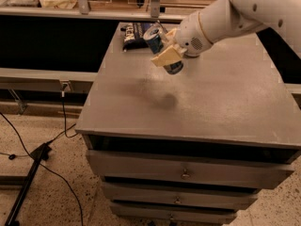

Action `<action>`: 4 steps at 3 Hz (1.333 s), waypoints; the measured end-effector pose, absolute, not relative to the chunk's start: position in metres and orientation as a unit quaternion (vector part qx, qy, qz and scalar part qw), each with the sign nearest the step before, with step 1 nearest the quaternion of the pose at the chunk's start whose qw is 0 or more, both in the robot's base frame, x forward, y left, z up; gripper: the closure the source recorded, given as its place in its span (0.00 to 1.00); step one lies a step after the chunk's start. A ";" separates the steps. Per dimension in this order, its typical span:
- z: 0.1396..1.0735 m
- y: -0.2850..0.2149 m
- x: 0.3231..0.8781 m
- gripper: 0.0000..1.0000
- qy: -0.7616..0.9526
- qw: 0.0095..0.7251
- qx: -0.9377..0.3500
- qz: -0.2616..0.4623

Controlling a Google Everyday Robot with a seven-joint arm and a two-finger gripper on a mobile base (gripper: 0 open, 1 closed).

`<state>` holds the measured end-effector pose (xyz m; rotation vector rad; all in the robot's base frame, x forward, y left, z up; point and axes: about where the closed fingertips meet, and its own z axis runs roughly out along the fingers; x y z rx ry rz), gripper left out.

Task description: Knock redbull can over

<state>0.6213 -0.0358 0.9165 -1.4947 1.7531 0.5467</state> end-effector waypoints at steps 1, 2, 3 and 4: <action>0.878 -0.051 0.613 1.00 0.705 0.251 -0.647 0.147; 0.840 -0.079 0.600 0.87 0.715 0.138 -0.680 0.083; 0.822 -0.103 0.591 0.56 0.727 0.073 -0.682 0.037; 0.825 -0.103 0.591 0.33 0.727 0.073 -0.682 0.037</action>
Offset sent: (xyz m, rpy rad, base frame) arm -0.0318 -0.1459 -0.1412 -1.1449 0.2534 0.0884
